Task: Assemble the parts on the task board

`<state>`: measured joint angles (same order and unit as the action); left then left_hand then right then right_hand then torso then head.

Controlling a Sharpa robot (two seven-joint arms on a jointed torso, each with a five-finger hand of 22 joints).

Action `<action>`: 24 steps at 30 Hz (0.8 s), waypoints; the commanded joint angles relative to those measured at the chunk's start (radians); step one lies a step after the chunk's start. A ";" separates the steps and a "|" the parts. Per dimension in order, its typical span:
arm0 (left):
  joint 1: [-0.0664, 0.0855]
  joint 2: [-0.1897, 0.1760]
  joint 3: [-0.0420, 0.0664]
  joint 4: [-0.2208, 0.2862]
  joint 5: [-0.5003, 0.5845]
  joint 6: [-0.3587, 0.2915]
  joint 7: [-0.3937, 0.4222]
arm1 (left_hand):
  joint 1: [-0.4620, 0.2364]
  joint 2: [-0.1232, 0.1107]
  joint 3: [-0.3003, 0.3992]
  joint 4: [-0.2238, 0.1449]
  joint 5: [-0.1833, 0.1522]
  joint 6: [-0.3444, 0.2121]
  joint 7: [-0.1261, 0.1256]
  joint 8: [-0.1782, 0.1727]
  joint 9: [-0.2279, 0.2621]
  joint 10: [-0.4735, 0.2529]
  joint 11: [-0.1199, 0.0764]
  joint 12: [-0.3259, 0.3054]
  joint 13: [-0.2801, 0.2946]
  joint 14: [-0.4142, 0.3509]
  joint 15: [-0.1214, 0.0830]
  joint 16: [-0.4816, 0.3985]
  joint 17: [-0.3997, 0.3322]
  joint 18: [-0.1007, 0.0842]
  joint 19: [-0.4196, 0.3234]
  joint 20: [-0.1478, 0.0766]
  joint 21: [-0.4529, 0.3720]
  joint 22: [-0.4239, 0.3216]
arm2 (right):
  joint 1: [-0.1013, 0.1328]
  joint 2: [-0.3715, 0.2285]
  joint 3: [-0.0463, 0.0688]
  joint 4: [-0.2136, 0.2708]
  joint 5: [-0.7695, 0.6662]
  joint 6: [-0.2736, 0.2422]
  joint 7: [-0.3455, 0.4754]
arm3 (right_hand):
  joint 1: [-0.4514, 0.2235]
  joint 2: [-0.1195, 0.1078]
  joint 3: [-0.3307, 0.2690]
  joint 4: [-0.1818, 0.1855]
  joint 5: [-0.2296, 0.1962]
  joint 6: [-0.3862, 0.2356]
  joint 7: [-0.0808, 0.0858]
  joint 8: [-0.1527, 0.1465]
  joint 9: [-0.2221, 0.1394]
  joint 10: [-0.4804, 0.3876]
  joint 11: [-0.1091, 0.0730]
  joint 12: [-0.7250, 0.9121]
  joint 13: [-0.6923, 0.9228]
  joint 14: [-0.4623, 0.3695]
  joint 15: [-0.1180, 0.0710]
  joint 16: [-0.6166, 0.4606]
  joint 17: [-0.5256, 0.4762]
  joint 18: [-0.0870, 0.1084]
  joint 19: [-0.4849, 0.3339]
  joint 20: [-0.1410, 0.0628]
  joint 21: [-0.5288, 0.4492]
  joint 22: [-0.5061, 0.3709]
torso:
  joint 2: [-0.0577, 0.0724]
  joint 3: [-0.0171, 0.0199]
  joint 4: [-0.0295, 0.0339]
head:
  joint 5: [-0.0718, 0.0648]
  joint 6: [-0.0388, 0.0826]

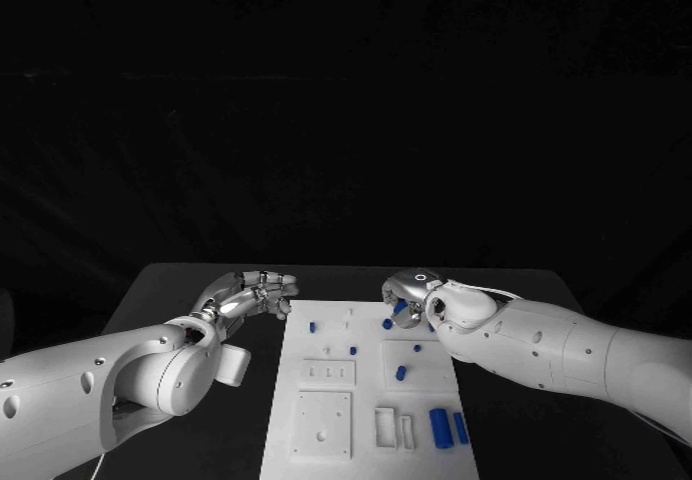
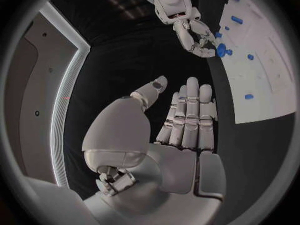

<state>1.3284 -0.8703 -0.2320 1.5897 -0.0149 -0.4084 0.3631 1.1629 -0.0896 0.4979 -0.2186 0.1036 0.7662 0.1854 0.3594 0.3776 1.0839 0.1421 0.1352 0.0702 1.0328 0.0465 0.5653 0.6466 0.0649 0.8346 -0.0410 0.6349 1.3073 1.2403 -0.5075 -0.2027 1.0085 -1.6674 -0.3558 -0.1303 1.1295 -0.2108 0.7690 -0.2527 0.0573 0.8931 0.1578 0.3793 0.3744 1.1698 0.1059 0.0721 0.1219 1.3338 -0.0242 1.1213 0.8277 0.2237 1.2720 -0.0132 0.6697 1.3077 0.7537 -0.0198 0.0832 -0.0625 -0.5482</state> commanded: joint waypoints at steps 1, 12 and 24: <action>0.002 0.003 0.001 0.001 -0.004 0.020 0.002 | -0.013 0.001 0.001 -0.006 -0.005 0.001 0.008 -0.003 -0.001 -0.001 0.005 -0.006 -0.001 0.001 0.004 -0.004 0.002 0.020 -0.002 -0.008 0.005 0.003 | -0.003 0.004 0.000 0.002 -0.023 -0.001 -0.003 | -0.001 -0.009 0.001 0.009 -0.005 -0.008 0.001 -0.005 -0.002 -0.005 0.001 -0.004 -0.001 -0.012 0.017 0.005 -0.002 0.038 0.009 -0.013 0.005 0.019 | 0.013 -0.0004 0.0034 | -0.001 -0.004; 0.002 0.005 0.001 0.000 -0.004 0.019 0.001 | -0.018 0.000 0.003 -0.009 -0.006 0.000 0.009 -0.004 -0.001 -0.002 0.006 -0.008 -0.001 0.001 0.004 -0.005 0.002 0.020 -0.002 -0.008 0.005 0.003 | -0.012 0.016 0.000 -0.020 -0.016 0.006 -0.002 | -0.001 -0.010 0.004 0.019 -0.006 -0.002 -0.004 -0.003 0.000 0.004 -0.001 -0.001 -0.001 -0.013 0.015 0.010 -0.006 0.038 0.009 -0.014 0.007 0.019 | 0.033 -0.0027 0.0125 | -0.007 -0.003; 0.002 0.006 0.001 0.000 -0.004 0.019 0.000 | -0.021 0.000 0.005 -0.011 -0.006 0.000 0.008 -0.005 -0.001 -0.002 0.005 -0.009 -0.001 0.000 0.004 -0.005 0.003 0.020 -0.003 -0.007 0.005 0.002 | -0.013 0.022 0.000 -0.033 -0.030 0.010 -0.013 | 0.000 -0.005 0.003 0.021 -0.006 0.004 -0.007 -0.001 0.001 0.011 -0.004 0.001 -0.001 -0.014 0.013 0.013 -0.009 0.038 0.008 -0.015 0.008 0.019 | 0.058 -0.0082 0.0160 | -0.012 0.003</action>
<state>1.3286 -0.8666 -0.2317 1.5866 -0.0149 -0.4057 0.3588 1.1551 -0.0895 0.5026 -0.2232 0.1036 0.7662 0.1854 0.3594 0.3778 1.0826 0.1408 0.1314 0.0703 1.0328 0.0465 0.5653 0.6482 0.0643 0.8302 -0.0445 0.6349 1.3079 1.2276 -0.4860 -0.2025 0.9790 -1.6772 -0.3553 -0.1346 1.1256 -0.2147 0.7727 -0.2357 0.0574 0.8915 0.1561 0.3793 0.3746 1.1741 0.1015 0.0722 0.1209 1.3318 -0.0219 1.1290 0.8200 0.2222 1.2721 -0.0131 0.6735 1.3075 0.8021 -0.0260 0.0976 -0.0729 -0.5476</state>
